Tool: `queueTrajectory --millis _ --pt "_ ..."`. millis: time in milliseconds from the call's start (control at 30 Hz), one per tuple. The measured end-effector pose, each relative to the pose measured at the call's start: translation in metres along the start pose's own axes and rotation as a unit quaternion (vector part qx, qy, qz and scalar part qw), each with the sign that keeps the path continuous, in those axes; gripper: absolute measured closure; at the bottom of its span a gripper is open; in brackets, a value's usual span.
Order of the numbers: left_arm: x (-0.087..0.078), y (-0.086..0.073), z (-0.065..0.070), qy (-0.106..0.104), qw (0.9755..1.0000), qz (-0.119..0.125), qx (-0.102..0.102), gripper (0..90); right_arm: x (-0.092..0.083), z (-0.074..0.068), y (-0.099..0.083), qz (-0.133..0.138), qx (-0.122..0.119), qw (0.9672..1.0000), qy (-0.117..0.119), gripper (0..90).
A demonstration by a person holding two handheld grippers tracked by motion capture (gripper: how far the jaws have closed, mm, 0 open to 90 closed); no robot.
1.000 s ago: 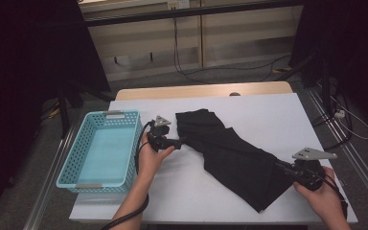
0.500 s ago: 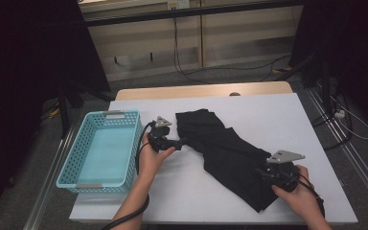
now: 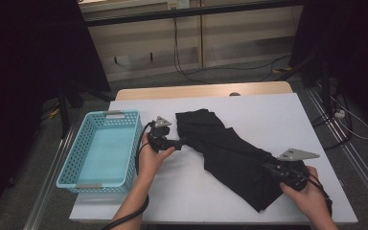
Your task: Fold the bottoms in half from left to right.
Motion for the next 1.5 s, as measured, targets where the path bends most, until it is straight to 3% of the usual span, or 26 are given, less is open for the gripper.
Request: queueTrajectory --millis 367,467,567,667,933,1000,1100,1133,1200,1333,1400,1500 --pt "-0.001 0.001 0.001 -0.002 1.0000 0.002 0.002 18.3 -0.034 0.019 -0.008 0.009 0.026 0.9995 -0.013 90.0" --pt "-0.002 0.001 0.002 -0.003 1.0000 0.004 -0.004 18.3 -0.039 0.028 -0.012 0.005 0.037 0.9988 -0.032 88.6" --pt "-0.004 0.001 0.001 -0.003 1.0000 0.004 -0.004 18.3 -0.046 0.040 -0.012 0.007 0.036 0.9968 -0.070 89.2" --pt "-0.004 0.000 0.000 -0.001 1.0000 0.003 -0.001 18.3 -0.051 0.045 -0.012 0.011 0.039 0.9961 -0.078 88.2" --pt "-0.006 0.000 0.001 0.000 1.0000 0.004 0.000 18.3 -0.025 0.030 -0.021 -0.036 0.019 0.9971 -0.064 68.2" --pt "-0.006 -0.001 0.001 -0.002 1.0000 -0.002 0.005 18.3 -0.018 0.027 -0.021 -0.038 0.005 0.9964 -0.076 62.1" --pt "-0.005 -0.002 0.001 -0.002 1.0000 -0.001 0.002 18.2 -0.007 0.023 -0.019 -0.039 0.008 0.9972 -0.063 72.8" --pt "-0.006 -0.002 0.001 -0.001 1.0000 -0.002 0.001 18.3 -0.006 0.021 -0.017 -0.037 0.004 0.9972 -0.065 81.3" --pt "-0.007 -0.001 0.000 -0.003 1.0000 -0.002 0.004 18.3 -0.007 0.022 -0.011 -0.031 -0.005 0.9970 -0.070 87.3" --pt "-0.010 -0.001 -0.001 -0.003 1.0000 0.002 -0.004 18.2 -0.028 0.034 0.000 -0.001 0.005 0.9964 -0.084 88.5" --pt "-0.010 0.000 -0.003 0.001 1.0000 0.000 0.000 18.2 -0.036 0.039 -0.004 -0.001 0.008 0.9958 -0.092 86.6" --pt "-0.009 0.000 -0.001 0.000 1.0000 0.000 -0.003 18.1 -0.044 0.050 -0.011 -0.006 0.003 0.9926 -0.122 78.3"
Point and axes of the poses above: each handheld gripper's, and its own axes: x roughly forward along the jaws, y roughly out of its top, z roughly to its right, the point moved 4 cm from there along x, roughly forward along the jaws, and after that the axes turned 8 degrees about z, right-handed, at the moved point
